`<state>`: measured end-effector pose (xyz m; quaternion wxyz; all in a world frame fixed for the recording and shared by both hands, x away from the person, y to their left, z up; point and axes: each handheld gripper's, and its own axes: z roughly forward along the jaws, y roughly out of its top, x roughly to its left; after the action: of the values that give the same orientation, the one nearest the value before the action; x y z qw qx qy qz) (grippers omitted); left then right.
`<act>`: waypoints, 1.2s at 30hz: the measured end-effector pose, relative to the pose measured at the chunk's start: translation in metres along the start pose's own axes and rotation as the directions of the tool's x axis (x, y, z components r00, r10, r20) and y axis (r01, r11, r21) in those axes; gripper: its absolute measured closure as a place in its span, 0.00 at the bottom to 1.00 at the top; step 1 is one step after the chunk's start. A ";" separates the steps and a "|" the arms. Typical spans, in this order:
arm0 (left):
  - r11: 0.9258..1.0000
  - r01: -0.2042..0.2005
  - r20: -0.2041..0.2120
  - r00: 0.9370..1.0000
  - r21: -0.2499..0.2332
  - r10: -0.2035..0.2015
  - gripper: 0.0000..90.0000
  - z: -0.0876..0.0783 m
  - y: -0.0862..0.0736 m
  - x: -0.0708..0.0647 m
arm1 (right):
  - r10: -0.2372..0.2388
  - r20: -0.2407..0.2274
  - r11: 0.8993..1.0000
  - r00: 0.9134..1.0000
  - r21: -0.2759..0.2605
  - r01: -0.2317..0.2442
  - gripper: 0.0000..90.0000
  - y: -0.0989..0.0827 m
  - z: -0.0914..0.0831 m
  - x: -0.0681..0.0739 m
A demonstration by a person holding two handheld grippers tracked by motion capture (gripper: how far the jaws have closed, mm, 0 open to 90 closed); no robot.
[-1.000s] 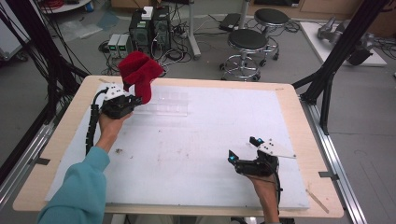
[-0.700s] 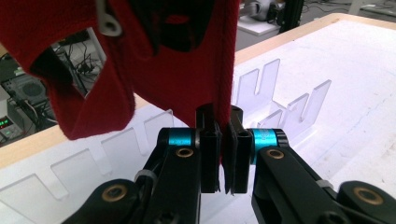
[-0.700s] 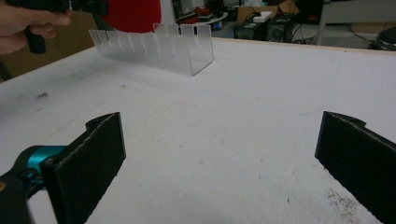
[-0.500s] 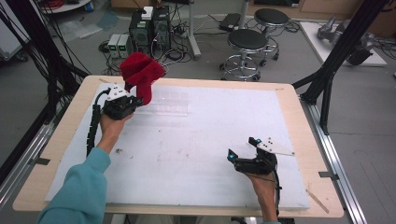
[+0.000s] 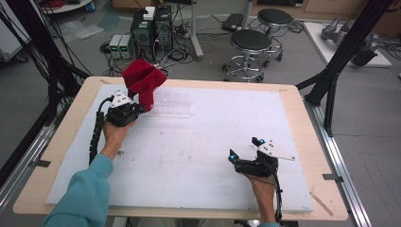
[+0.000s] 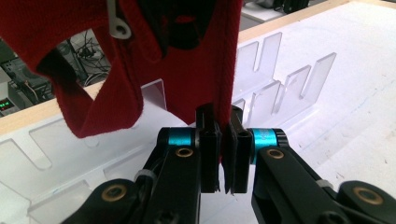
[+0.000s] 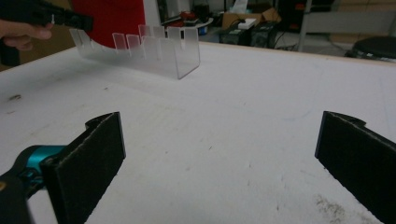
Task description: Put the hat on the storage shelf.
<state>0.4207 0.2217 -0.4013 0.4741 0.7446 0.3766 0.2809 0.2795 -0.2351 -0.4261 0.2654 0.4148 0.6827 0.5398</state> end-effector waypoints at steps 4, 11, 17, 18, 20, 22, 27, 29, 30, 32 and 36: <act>1.000 0.008 0.001 1.000 -0.008 -0.008 0.95 -0.001 -0.003 0.001 | -0.031 0.023 0.999 0.999 -0.024 0.032 0.01 0.000 0.001 0.003; 1.000 0.006 -0.001 1.000 -0.013 -0.006 0.95 0.000 -0.004 0.000 | -0.088 0.070 0.993 0.994 -0.067 0.093 0.01 0.002 -0.004 0.007; 1.000 0.003 -0.003 1.000 -0.016 -0.003 0.95 0.000 -0.005 -0.001 | -0.101 0.089 0.991 0.991 -0.081 0.108 0.01 0.003 -0.012 0.007; 1.000 0.003 -0.003 1.000 -0.016 -0.003 0.95 0.000 -0.004 -0.001 | -0.102 0.089 0.990 0.991 -0.089 0.109 0.01 0.004 -0.015 0.007; 1.000 0.004 -0.003 1.000 -0.015 -0.004 0.95 0.000 -0.005 -0.001 | -0.105 0.099 0.988 0.990 -0.103 0.115 0.01 0.004 -0.020 0.007; 1.000 -0.002 -0.004 1.000 -0.014 0.002 0.95 0.001 -0.005 -0.002 | -0.104 0.098 0.980 0.990 -0.157 0.119 0.01 -0.001 -0.027 0.006; 1.000 -0.004 -0.004 1.000 -0.014 0.004 0.95 0.002 -0.005 -0.002 | -0.063 0.112 0.985 0.992 -0.151 0.080 0.01 -0.019 -0.031 -0.002; 1.000 -0.004 -0.003 1.000 -0.010 0.004 0.95 0.002 -0.006 -0.001 | -0.056 0.114 0.984 0.992 -0.159 0.074 0.01 -0.023 -0.028 -0.003; 1.000 0.000 -0.003 1.000 -0.010 0.000 0.95 0.002 -0.006 -0.001 | -0.051 0.115 0.985 0.992 -0.158 0.069 0.01 -0.025 -0.027 -0.002; 1.000 0.009 0.001 1.000 -0.012 -0.009 0.95 0.001 -0.006 0.000 | -0.054 0.116 0.984 0.992 -0.162 0.073 0.01 -0.028 -0.024 -0.001; 1.000 0.013 0.006 1.000 0.001 -0.013 0.94 0.000 -0.006 0.000 | -0.059 0.121 0.983 0.991 -0.167 0.079 0.01 -0.032 -0.021 0.001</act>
<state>0.4188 0.2234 -0.4069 0.4768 0.7431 0.3801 0.2756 0.2531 -0.2475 -0.4507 0.3576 0.3968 0.6314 0.5621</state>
